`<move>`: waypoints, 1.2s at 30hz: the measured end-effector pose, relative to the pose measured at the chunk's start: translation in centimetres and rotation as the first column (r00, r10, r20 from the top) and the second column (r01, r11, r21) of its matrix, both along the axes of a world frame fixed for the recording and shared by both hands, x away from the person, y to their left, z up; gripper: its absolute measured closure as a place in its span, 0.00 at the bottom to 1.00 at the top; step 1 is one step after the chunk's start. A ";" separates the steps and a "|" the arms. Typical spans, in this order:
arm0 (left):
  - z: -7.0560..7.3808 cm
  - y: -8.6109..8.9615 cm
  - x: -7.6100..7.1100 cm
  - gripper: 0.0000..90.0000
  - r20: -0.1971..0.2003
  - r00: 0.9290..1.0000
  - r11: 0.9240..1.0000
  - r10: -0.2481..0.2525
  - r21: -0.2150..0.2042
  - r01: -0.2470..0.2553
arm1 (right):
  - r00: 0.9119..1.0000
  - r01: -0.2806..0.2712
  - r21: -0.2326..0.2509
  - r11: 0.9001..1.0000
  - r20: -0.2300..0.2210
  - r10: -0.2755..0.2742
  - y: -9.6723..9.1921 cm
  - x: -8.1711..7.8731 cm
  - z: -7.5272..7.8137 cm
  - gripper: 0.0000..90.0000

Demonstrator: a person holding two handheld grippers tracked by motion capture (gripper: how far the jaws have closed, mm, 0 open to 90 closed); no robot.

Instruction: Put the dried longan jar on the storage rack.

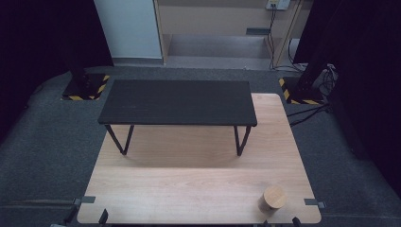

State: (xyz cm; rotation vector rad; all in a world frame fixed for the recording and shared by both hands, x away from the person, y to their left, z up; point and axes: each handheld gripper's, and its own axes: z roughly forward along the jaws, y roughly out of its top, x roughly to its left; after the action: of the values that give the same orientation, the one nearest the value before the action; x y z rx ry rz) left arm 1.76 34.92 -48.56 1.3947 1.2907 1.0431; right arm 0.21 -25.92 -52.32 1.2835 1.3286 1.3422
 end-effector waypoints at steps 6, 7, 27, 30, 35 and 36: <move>0.0 -0.1 0.2 0.02 -0.001 1.000 1.000 -0.007 -0.002 0.007 | 1.000 -0.003 -0.004 1.000 -0.002 0.003 0.1 0.2 -0.1 0.02; 0.0 -0.1 0.2 0.02 -0.001 1.000 1.000 -0.009 -0.002 0.009 | 1.000 -0.003 -0.004 1.000 -0.005 0.003 0.2 0.2 -0.1 0.02; 0.0 0.0 0.1 0.02 -0.001 1.000 1.000 -0.018 -0.001 0.018 | 0.998 0.020 -0.046 0.999 -0.054 -0.023 1.4 3.0 -0.3 0.01; 0.0 -0.1 0.1 0.02 -0.001 1.000 1.000 -0.018 -0.002 0.018 | 0.997 0.049 -0.043 0.998 -0.065 -0.052 1.8 4.1 -0.3 0.01; 0.1 0.0 0.0 0.02 -0.003 1.000 1.000 -0.016 -0.001 0.016 | 0.994 0.076 -0.055 0.996 -0.079 -0.081 2.4 5.8 -0.2 0.02; 0.0 0.1 0.0 0.02 -0.003 1.000 1.000 -0.014 -0.001 0.014 | 0.992 0.084 -0.064 0.994 -0.084 -0.089 2.6 6.0 -0.2 0.02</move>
State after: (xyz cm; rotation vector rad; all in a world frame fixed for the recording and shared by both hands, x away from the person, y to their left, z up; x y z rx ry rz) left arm 1.75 34.97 -48.51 1.4032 1.2818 1.0312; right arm 6.23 -23.35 -52.47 1.3556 1.3465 1.1897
